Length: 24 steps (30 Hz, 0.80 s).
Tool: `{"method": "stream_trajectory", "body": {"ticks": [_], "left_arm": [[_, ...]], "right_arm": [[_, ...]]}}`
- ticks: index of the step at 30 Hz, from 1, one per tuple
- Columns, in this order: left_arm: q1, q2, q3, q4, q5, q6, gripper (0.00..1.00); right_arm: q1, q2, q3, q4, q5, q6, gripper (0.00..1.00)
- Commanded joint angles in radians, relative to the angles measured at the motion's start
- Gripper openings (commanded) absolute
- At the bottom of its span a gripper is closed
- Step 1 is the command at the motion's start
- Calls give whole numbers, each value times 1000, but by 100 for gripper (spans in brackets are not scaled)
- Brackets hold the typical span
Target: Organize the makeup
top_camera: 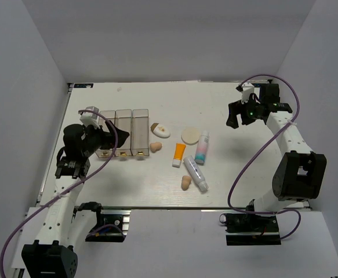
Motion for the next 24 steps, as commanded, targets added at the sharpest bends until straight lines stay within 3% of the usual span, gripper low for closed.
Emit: {"method": "stream_trajectory", "body": {"ticks": [1,9,12,16,20,23,24], "left_arm": [[-4,33,45,53,77,16,98],[-4,103,74,98,122,2,94],[-13,128,78,129,142,-10,83],[-13,191,84,204,196,-56,55],[-24,293,139,225,251,-76,38],[-56,396,232,169,251,-44,36],[-67,457,261,150,240,-35,36]], "right_arm": [[-3,-30,17,-24,2,-28,89],[1,-42,7,-92,-56,-167,89],[6,-39,17,-119,-55,-226,89],[9,-20,68,-176,-73,-270,89],[10,-22,60,-190,-131,-273,89],[10,-19,25,-170,-195,-263,68],[10,-19,5,-158,-206,-258,47]]}}
